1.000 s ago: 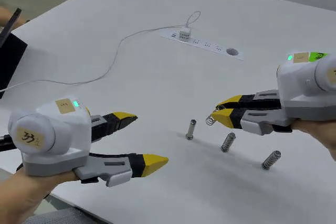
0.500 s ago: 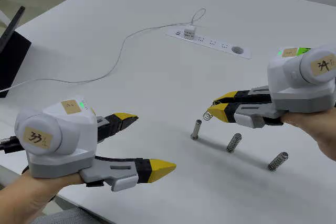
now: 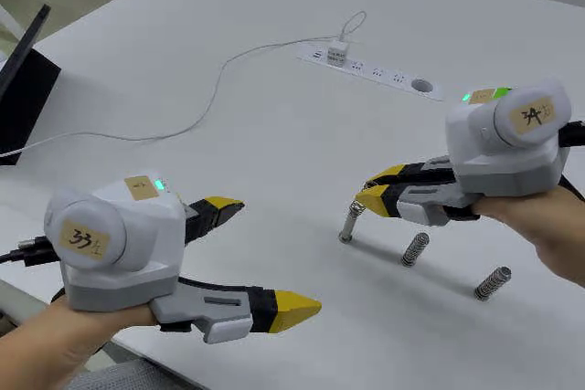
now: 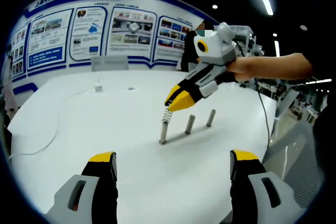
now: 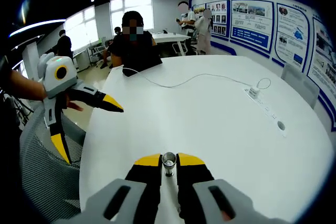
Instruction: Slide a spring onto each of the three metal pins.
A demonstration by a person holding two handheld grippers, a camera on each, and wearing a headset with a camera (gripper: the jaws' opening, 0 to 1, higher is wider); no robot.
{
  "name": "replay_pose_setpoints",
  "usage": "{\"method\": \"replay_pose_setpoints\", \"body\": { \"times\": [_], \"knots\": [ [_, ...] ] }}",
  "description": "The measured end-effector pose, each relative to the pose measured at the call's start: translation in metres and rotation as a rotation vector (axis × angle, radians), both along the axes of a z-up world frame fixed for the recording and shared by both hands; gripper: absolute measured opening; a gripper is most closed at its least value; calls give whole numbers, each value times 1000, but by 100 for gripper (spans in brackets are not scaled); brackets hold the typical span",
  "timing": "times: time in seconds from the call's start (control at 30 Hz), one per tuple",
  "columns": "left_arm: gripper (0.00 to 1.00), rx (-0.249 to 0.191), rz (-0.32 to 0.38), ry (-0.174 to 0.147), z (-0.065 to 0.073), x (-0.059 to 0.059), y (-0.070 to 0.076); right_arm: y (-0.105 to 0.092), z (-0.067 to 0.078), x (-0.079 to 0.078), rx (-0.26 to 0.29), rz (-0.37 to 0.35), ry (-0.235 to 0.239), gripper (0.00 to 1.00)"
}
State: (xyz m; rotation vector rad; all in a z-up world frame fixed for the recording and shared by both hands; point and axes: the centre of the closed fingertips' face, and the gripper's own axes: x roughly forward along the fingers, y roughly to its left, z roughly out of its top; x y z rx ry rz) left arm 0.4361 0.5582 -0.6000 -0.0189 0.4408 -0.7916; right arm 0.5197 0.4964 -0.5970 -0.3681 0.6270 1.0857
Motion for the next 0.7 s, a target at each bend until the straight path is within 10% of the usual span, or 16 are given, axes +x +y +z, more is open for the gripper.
{"method": "replay_pose_setpoints", "body": {
  "times": [0.7],
  "knots": [
    [98,13,-18,21,-4,-5,-4,8,-41,-2,-148,70,20,11]
  ]
}}
